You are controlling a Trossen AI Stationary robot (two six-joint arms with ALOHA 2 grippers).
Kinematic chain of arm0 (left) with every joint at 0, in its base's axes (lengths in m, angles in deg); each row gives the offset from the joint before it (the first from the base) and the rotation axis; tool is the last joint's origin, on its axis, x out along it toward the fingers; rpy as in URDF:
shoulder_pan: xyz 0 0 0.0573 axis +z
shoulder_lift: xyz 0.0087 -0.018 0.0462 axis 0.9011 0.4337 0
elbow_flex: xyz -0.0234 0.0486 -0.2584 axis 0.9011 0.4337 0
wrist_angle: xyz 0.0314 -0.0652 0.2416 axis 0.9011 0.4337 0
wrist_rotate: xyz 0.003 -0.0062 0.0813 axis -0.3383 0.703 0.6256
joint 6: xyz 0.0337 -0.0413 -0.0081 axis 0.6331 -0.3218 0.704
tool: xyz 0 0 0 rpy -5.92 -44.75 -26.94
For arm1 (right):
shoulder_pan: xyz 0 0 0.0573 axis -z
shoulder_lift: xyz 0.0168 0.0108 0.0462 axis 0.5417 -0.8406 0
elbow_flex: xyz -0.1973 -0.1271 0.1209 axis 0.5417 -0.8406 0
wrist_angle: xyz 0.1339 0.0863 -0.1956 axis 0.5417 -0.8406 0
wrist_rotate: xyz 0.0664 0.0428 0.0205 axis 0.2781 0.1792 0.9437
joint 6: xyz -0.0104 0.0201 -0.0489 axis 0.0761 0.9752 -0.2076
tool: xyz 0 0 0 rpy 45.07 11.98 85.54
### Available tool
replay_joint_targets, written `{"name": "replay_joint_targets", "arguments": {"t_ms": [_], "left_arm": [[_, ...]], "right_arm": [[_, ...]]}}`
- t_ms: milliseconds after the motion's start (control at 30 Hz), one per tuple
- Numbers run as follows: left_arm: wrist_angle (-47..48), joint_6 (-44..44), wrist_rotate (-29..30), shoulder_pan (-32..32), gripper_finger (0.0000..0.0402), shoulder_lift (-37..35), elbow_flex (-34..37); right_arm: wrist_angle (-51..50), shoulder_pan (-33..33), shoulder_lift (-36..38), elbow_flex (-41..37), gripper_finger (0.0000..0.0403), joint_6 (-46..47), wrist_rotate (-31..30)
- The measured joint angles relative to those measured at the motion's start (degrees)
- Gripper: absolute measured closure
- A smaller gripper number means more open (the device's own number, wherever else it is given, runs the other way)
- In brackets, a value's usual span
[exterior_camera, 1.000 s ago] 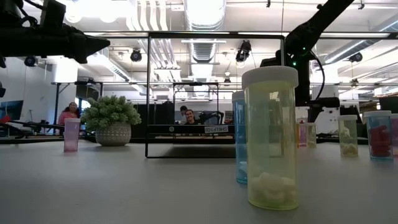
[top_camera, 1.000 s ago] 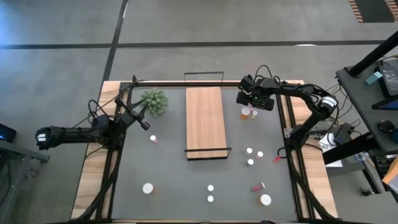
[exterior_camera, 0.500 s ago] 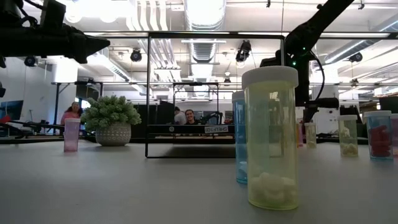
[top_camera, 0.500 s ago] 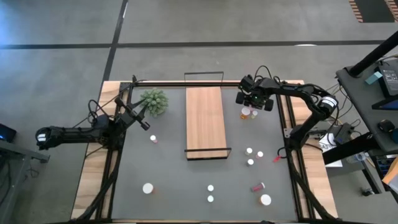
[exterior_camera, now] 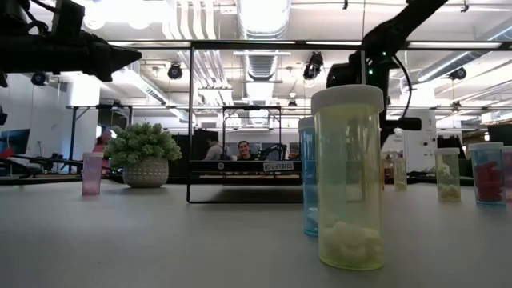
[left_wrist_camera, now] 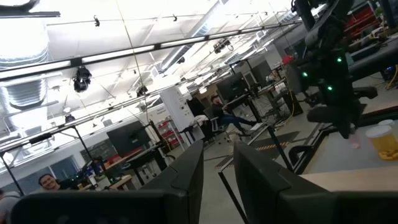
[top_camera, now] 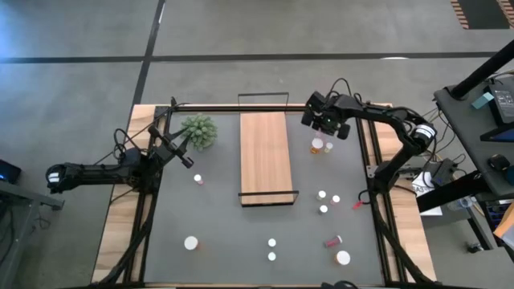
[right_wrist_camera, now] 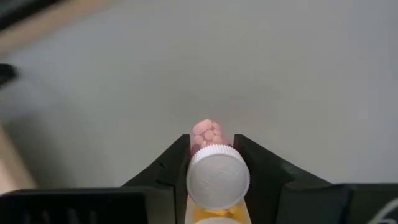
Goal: Pick and place medicine bottles onto shelf by color
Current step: Put the top pink pill bottle on the shelf
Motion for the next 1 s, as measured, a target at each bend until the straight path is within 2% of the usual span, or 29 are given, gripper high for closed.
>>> {"name": "replay_joint_targets", "arguments": {"t_ms": [167, 400, 600, 1000], "left_arm": [[-0.02, -0.02, -0.01, -0.01, 0.0330, -0.02, 0.00], [-0.02, -0.02, 0.00, -0.02, 0.0330, -0.02, 0.02], [-0.01, -0.02, -0.01, 0.00, 0.0330, -0.02, 0.01], [-0.02, -0.02, 0.00, 0.00, 0.0330, 0.00, 0.00]], "right_arm": [[-1.17, -0.72, 0.00, 4.24, 0.0304, 0.11, -0.36], [-2.41, -4.92, -1.45, 9.40, 0.0303, 0.74, -2.88], [-8.48, -8.19, -7.81, 18.17, 0.0303, 0.29, -3.09], [-14.04, -10.21, -20.14, 36.01, 0.0303, -10.05, -2.66]]}}
